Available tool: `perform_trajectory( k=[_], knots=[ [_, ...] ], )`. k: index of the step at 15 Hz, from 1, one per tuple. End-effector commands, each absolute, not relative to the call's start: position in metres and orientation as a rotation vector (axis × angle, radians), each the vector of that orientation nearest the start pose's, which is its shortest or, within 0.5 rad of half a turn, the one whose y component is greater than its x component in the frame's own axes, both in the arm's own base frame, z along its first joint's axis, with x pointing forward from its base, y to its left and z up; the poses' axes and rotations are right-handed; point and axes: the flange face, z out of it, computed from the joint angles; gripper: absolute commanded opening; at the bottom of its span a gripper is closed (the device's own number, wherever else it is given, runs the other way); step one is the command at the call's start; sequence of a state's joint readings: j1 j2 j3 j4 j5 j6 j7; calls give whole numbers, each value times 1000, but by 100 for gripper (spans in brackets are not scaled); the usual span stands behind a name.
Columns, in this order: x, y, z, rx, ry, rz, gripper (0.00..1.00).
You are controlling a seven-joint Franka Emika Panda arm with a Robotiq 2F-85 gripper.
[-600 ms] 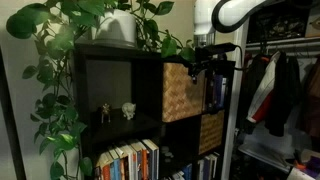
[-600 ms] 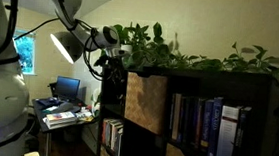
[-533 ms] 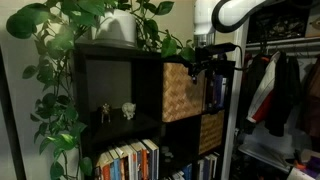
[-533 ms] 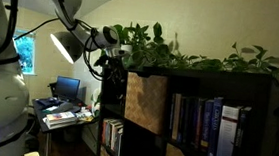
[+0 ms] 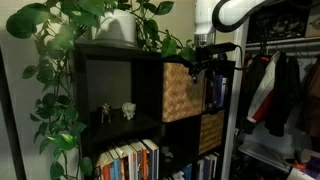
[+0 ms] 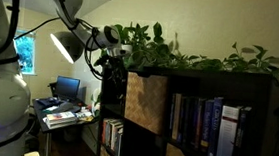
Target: Pull out the basket, put three pairs of socks on the top of the shelf, then push the basket in
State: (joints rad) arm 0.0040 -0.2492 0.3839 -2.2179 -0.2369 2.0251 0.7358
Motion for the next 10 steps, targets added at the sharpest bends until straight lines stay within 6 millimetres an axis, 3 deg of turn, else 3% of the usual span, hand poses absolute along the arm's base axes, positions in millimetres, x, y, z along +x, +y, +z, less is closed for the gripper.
perform_trajectory(
  k=[1, 10],
  knots=[
    [456, 159, 483, -3326, 275, -314, 100],
    [474, 89, 484, -3249, -181, -342, 100]
  ],
)
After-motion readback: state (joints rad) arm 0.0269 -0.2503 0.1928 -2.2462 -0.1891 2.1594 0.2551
